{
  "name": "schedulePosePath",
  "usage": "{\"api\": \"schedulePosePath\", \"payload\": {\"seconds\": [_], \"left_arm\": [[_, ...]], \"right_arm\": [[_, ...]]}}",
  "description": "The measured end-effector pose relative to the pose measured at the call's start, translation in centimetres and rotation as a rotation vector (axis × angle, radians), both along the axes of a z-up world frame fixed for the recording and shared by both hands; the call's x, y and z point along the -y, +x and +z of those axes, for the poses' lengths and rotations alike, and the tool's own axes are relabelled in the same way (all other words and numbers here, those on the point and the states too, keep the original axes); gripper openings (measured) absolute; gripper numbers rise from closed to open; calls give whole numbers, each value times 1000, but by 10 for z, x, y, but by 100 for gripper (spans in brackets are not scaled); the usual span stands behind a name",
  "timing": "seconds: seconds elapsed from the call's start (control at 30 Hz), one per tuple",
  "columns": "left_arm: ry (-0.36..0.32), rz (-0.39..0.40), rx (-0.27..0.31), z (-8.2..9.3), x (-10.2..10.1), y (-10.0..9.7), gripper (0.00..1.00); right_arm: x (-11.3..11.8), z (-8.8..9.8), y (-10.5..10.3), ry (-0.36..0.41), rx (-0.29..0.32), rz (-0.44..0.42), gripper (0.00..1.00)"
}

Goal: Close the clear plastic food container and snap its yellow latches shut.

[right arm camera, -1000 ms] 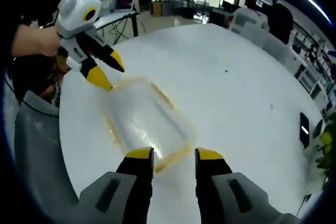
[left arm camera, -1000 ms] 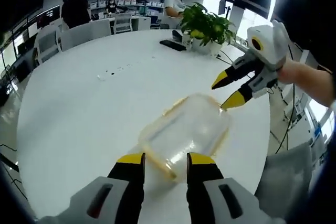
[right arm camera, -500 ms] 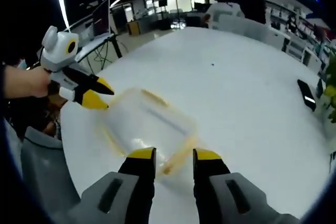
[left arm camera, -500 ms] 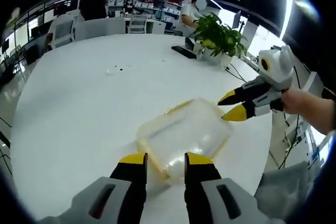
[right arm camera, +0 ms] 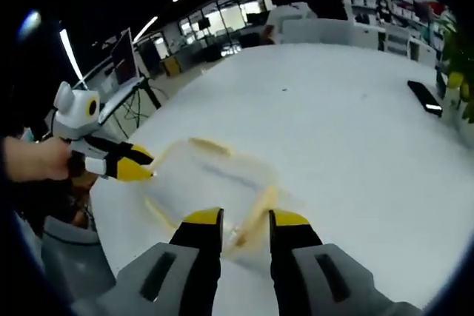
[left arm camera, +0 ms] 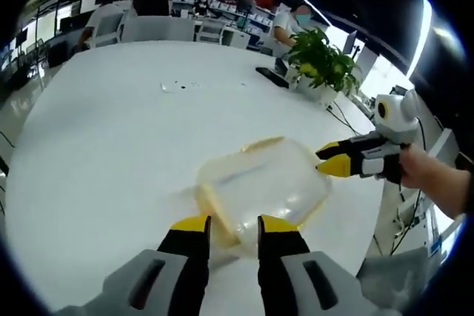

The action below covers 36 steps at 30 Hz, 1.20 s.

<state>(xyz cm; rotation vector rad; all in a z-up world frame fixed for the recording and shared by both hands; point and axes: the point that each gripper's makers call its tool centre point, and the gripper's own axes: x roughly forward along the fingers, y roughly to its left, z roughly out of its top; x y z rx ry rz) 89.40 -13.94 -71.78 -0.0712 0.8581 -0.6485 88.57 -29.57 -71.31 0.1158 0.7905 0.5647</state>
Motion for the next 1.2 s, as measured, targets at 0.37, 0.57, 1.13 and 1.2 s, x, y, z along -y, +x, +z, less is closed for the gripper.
{"api": "schedulePosePath", "payload": {"seconds": [0.37,0.57,1.13,1.2], "left_arm": [[-63,89,-49,-3,0,6,19],[-110,149,-91,-6,-1,9,20],[-158,139,-129,-8,-1,12,19],[-157,140,-127,-7,-1,11,19]], "right_arm": [[1,-1,-3,96,-26,-101,22],[1,-2,-3,102,-16,-121,21],[3,-5,-3,151,-32,-234,21],[4,-7,-2,167,-43,-243,21]]}}
